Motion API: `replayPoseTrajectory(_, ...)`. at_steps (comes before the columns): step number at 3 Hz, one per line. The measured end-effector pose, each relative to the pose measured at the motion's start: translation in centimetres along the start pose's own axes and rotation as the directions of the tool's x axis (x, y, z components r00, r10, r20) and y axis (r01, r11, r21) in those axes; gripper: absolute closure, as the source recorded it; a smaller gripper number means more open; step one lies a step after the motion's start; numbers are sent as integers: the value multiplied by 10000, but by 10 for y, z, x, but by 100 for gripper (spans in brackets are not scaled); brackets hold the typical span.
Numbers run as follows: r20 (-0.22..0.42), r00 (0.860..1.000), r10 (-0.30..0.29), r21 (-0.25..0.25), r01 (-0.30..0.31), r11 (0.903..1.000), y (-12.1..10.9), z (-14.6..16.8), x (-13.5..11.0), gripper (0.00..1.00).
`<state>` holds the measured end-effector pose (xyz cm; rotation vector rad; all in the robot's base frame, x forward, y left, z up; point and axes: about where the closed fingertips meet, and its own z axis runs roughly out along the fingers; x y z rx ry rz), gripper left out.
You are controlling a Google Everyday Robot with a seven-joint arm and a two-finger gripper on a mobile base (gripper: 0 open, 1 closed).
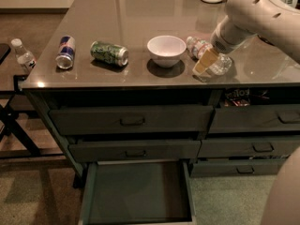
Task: Pick water bottle from bottom drawer and place on counter
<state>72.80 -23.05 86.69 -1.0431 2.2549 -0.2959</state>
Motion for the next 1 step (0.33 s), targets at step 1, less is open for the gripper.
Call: replayPoseTrajectory(1,0,10000,0,0,0,10000,0,0,0,0)
